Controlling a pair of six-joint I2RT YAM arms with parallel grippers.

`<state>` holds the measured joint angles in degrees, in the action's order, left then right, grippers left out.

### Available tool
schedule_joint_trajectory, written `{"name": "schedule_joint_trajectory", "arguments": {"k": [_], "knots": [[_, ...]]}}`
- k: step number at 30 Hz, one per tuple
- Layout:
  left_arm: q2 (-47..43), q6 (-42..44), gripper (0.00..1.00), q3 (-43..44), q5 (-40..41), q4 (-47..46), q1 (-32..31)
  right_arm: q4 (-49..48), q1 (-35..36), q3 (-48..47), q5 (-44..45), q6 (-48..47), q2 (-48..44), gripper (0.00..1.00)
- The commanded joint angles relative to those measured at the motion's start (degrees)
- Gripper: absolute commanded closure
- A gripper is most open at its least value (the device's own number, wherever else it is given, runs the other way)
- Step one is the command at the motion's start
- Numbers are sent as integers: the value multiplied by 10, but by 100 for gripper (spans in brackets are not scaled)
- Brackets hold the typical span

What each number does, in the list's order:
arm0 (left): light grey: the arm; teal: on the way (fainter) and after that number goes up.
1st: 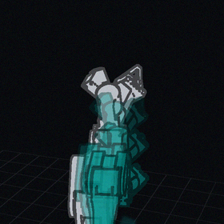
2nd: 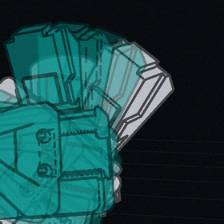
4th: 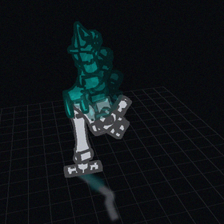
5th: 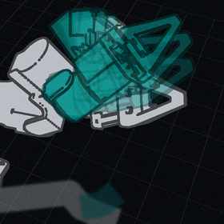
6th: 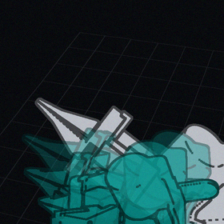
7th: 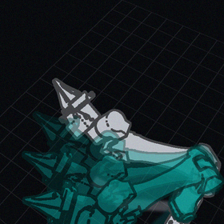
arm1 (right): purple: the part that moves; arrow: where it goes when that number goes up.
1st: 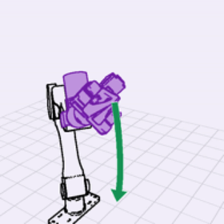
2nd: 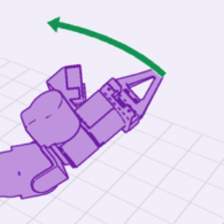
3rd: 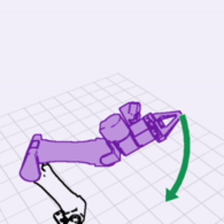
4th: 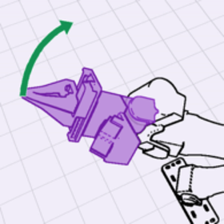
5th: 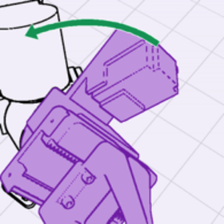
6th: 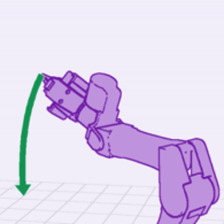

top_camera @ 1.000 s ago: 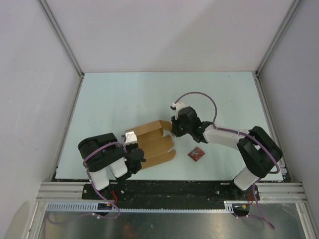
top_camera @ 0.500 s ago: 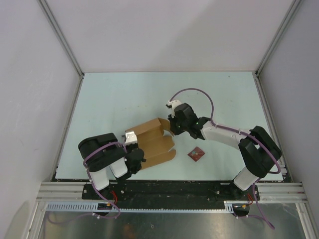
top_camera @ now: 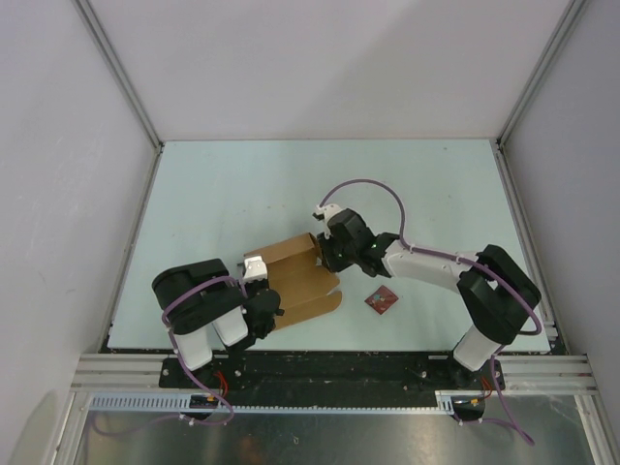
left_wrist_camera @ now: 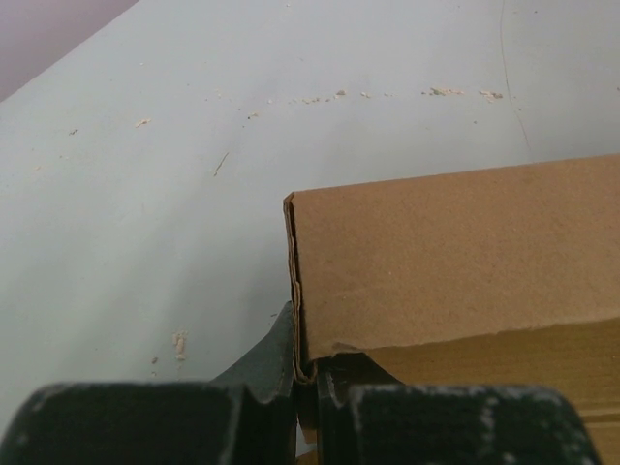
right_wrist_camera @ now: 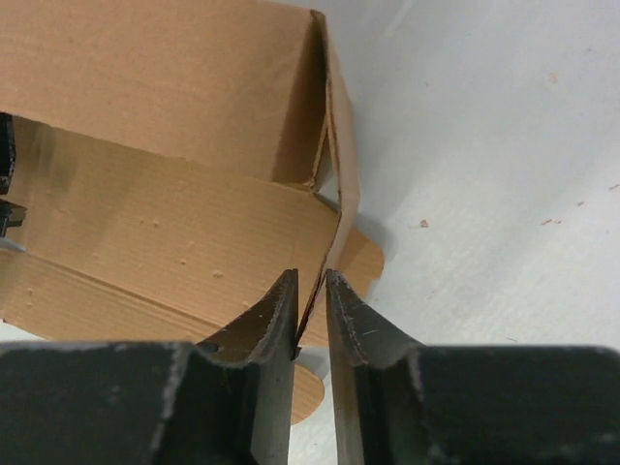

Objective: Fold the paper box

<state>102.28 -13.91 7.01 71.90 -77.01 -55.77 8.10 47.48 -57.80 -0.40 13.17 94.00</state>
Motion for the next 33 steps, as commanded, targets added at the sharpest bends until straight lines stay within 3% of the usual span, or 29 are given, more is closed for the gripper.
{"name": "schedule_joint_trajectory", "arguments": {"k": [1, 10, 15, 20, 25, 29, 33], "knots": [[6, 21, 100, 8, 14, -188, -6, -6, 15, -28, 3, 7, 3, 75], [7, 21, 100, 8, 16, -188, -6, 3, 30, -28, -3, -23, -7, 56], [8, 21, 100, 8, 15, -189, -6, -8, 17, -28, -66, -52, -35, 48], [6, 21, 100, 6, 17, -188, -6, -15, -23, -28, -138, -65, -74, 47], [5, 20, 100, 7, 15, -188, -6, -1, -77, -27, -99, -72, -114, 47], [3, 21, 100, 6, 15, -188, -6, 13, -108, -27, -62, -89, -87, 57], [4, 20, 100, 6, 18, -188, -6, -10, -107, -14, -106, -130, -53, 61]]}}
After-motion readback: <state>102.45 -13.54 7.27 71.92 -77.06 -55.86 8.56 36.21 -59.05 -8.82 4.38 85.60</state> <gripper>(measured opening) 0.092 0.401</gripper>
